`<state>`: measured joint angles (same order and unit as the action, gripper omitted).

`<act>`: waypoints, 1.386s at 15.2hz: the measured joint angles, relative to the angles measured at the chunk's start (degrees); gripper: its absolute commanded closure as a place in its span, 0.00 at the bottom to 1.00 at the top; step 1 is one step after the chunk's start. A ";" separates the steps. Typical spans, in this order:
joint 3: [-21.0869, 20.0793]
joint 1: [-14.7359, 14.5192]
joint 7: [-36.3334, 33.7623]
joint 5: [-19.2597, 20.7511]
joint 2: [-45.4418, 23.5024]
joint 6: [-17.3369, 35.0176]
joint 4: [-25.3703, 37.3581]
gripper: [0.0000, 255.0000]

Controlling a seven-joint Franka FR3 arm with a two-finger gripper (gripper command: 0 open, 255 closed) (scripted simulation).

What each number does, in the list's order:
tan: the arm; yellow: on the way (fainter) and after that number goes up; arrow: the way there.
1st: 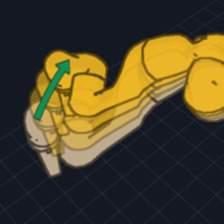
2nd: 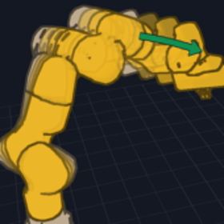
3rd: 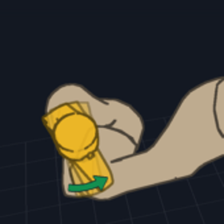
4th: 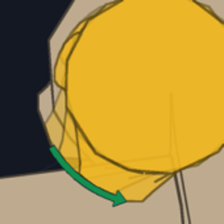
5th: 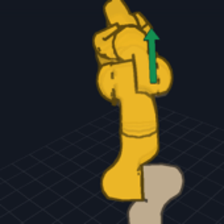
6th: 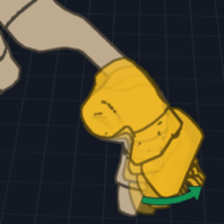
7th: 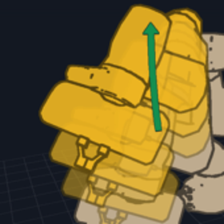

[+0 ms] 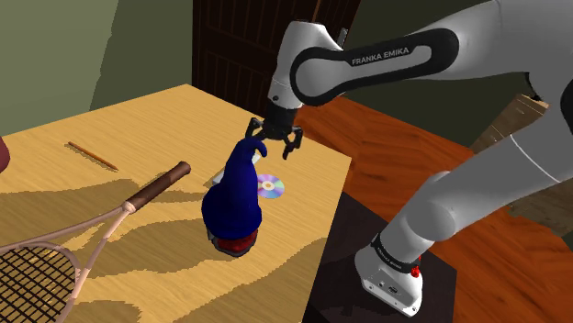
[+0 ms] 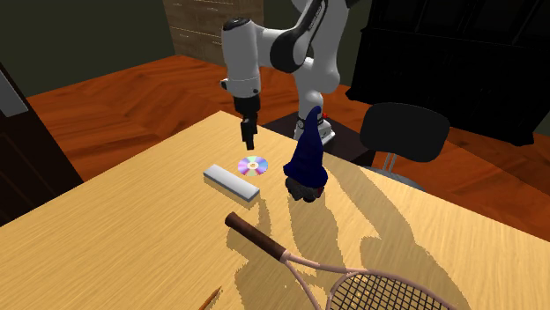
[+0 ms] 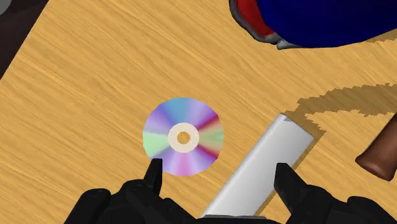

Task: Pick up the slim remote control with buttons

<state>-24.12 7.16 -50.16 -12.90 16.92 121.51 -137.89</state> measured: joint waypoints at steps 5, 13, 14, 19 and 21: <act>-3.92 2.97 -16.65 7.13 -12.39 7.35 5.46 0.00; -3.41 2.96 -33.43 17.36 -25.26 13.65 10.97 0.00; -3.36 2.85 -33.80 17.69 -25.66 14.30 10.67 0.00; -2.91 2.53 -34.86 19.24 -27.77 16.63 10.18 1.00; -2.91 2.51 -34.93 19.26 -27.78 16.73 10.16 1.00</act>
<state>-27.04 9.67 -85.08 6.36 -10.86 138.23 -127.73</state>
